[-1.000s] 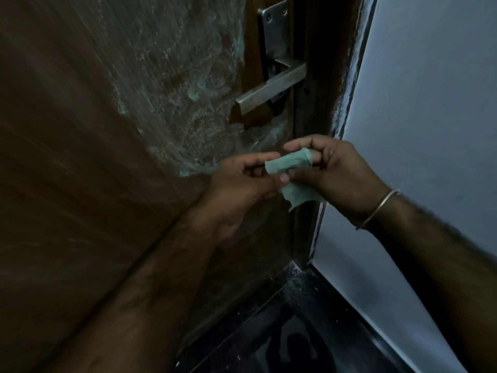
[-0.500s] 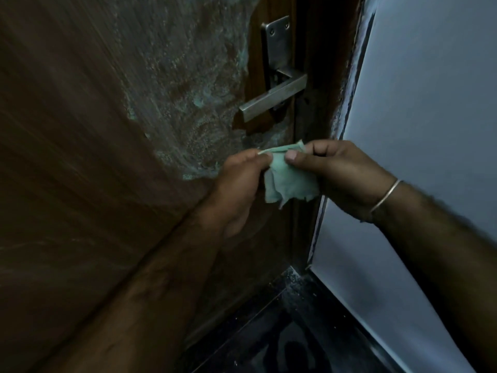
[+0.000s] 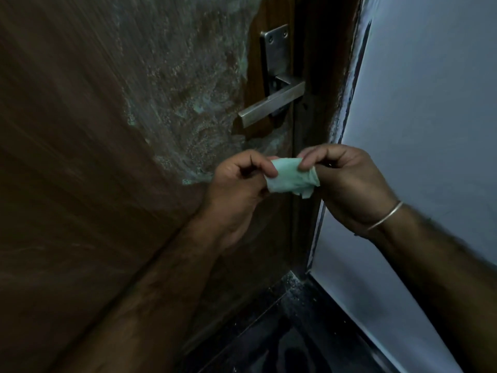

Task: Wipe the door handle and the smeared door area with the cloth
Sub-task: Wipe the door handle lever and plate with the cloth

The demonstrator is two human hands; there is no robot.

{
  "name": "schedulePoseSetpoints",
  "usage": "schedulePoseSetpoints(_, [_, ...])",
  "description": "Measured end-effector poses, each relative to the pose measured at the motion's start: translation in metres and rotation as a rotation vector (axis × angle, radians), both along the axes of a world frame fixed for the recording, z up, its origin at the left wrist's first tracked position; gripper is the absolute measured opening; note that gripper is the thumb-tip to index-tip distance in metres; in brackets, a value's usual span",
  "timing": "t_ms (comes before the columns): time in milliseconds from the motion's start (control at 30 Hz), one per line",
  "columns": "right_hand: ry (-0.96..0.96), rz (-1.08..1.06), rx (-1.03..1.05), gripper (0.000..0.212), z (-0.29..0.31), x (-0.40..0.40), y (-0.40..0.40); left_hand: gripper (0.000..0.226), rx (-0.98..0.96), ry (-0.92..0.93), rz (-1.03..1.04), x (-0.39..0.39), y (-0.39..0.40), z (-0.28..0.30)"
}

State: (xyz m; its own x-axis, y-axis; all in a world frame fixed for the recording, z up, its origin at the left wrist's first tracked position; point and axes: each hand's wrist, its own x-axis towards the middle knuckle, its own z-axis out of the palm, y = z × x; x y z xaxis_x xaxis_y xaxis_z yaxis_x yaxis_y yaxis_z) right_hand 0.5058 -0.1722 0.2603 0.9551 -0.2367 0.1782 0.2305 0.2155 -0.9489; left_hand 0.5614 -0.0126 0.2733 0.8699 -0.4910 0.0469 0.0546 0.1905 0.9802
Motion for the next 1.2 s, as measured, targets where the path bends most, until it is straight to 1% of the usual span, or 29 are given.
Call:
schedulePoseSetpoints(67, [-0.045, -0.058, -0.168, 0.043, -0.001, 0.001, -0.002, 0.043, 0.056, -0.011, -0.003, 0.001, 0.002, 0.001])
schedulePoseSetpoints(133, [-0.086, -0.116, -0.327, 0.043, 0.000, 0.001, -0.003, 0.037, 0.055, 0.047, -0.002, 0.002, 0.003, 0.004])
schedulePoseSetpoints(233, [-0.123, -0.141, -0.437, 0.038, 0.002, 0.000, -0.002, 0.018, 0.009, 0.121, -0.010, 0.002, 0.005, 0.010])
schedulePoseSetpoints(267, [-0.121, -0.109, -0.423, 0.037, 0.002, -0.001, -0.001, 0.012, 0.031, 0.098, 0.006, 0.001, 0.005, 0.011])
schedulePoseSetpoints(300, [-0.115, -0.068, -0.350, 0.037, 0.003, -0.001, 0.000, 0.008, 0.072, 0.049, 0.040, 0.000, 0.004, 0.013])
schedulePoseSetpoints(367, [-0.094, -0.001, -0.048, 0.035, 0.003, -0.001, 0.001, 0.019, 0.173, -0.088, 0.119, 0.001, 0.003, 0.011])
schedulePoseSetpoints(400, [-0.080, 0.020, 0.099, 0.030, 0.006, 0.001, 0.002, 0.025, 0.203, -0.153, 0.140, 0.002, 0.003, 0.012])
schedulePoseSetpoints(433, [-0.061, 0.046, 0.180, 0.023, 0.008, 0.002, 0.003, 0.029, 0.218, -0.201, 0.136, 0.002, 0.005, 0.014])
schedulePoseSetpoints(467, [-0.040, 0.089, 0.168, 0.019, 0.010, 0.003, 0.006, 0.030, 0.220, -0.237, 0.110, 0.004, 0.006, 0.017])
schedulePoseSetpoints(533, [0.030, 0.150, -0.009, 0.035, 0.010, 0.005, 0.011, 0.030, 0.196, -0.260, 0.064, 0.004, 0.007, 0.023])
schedulePoseSetpoints(567, [0.045, 0.143, -0.078, 0.038, 0.013, 0.007, 0.014, 0.030, 0.175, -0.265, 0.070, 0.005, 0.008, 0.027])
schedulePoseSetpoints(600, [0.050, 0.106, -0.104, 0.035, 0.017, 0.007, 0.017, 0.029, 0.165, -0.269, 0.097, 0.006, 0.008, 0.030])
schedulePoseSetpoints(667, [0.044, -0.028, -0.146, 0.021, 0.029, 0.010, 0.020, 0.024, 0.188, -0.265, 0.172, 0.004, 0.005, 0.035])
schedulePoseSetpoints(700, [0.031, -0.103, -0.190, 0.015, 0.035, 0.010, 0.019, 0.021, 0.189, -0.226, 0.202, 0.002, 0.003, 0.036])
schedulePoseSetpoints(767, [-0.038, -0.281, -0.282, 0.012, 0.051, 0.014, 0.014, 0.016, 0.148, -0.117, 0.233, -0.002, 0.000, 0.042])
schedulePoseSetpoints(833, [-0.114, -0.465, -0.351, 0.012, 0.074, 0.019, 0.009, 0.012, 0.166, -0.129, 0.286, -0.003, -0.001, 0.049])
schedulePoseSetpoints(967, [-0.143, -0.667, -0.520, 0.015, 0.112, 0.042, 0.007, 0.012, 0.227, -0.293, 0.389, -0.001, 0.002, 0.067])
schedulePoseSetpoints(1033, [-0.218, -0.839, -0.686, 0.010, 0.130, 0.054, 0.009, 0.012, 0.348, -0.434, 0.399, 0.001, 0.002, 0.078])
schedulePoseSetpoints(1100, [-0.314, -0.976, -0.827, 0.006, 0.147, 0.068, 0.014, 0.010, 0.494, -0.539, 0.368, 0.001, -0.001, 0.086])
schedulePoseSetpoints(1167, [-0.363, -0.999, -0.840, 0.007, 0.156, 0.083, 0.022, 0.011, 0.620, -0.650, 0.356, -0.002, -0.003, 0.089])
schedulePoseSetpoints(1200, [-0.383, -0.962, -0.821, 0.007, 0.157, 0.090, 0.029, 0.013, 0.668, -0.726, 0.369, -0.004, -0.004, 0.088])
